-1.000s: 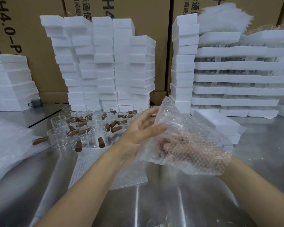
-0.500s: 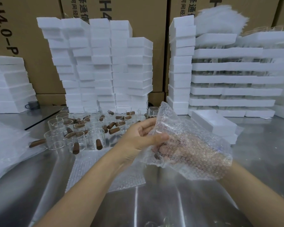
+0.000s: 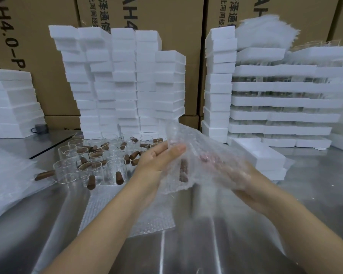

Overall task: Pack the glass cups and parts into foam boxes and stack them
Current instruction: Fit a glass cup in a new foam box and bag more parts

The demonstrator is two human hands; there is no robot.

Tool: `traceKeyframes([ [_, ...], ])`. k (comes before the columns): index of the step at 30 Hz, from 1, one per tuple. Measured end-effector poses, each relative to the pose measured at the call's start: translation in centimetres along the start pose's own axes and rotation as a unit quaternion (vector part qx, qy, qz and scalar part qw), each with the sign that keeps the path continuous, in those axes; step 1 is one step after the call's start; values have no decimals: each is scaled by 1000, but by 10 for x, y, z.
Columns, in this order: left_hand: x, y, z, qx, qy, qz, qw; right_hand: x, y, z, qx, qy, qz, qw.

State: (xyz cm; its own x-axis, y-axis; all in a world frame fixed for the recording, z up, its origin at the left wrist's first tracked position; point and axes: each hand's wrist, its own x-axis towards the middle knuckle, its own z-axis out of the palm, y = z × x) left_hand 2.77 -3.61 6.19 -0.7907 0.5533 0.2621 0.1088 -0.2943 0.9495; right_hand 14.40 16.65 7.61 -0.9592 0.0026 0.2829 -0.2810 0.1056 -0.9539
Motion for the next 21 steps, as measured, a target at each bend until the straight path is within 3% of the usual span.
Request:
traceKeyframes([
  [4,3,4,-7,-78,62,-22,995,9,3,-16,52,134,1,990],
  [6,4,5,-8,-110,64,-35,991,11,5,-20,89,149,21,985],
  [10,3,5,-6,-118,58,-43,990,12,16,-14,80,98,64,990],
  [13,3,5,-3,-98,37,-37,994,16,24,-12,25,131,62,989],
  [16,0,6,-1,-63,12,-35,997,17,22,-18,87,162,41,982],
  [21,-3,4,4,-11,2,-37,999,17,19,-31,182,141,41,972],
])
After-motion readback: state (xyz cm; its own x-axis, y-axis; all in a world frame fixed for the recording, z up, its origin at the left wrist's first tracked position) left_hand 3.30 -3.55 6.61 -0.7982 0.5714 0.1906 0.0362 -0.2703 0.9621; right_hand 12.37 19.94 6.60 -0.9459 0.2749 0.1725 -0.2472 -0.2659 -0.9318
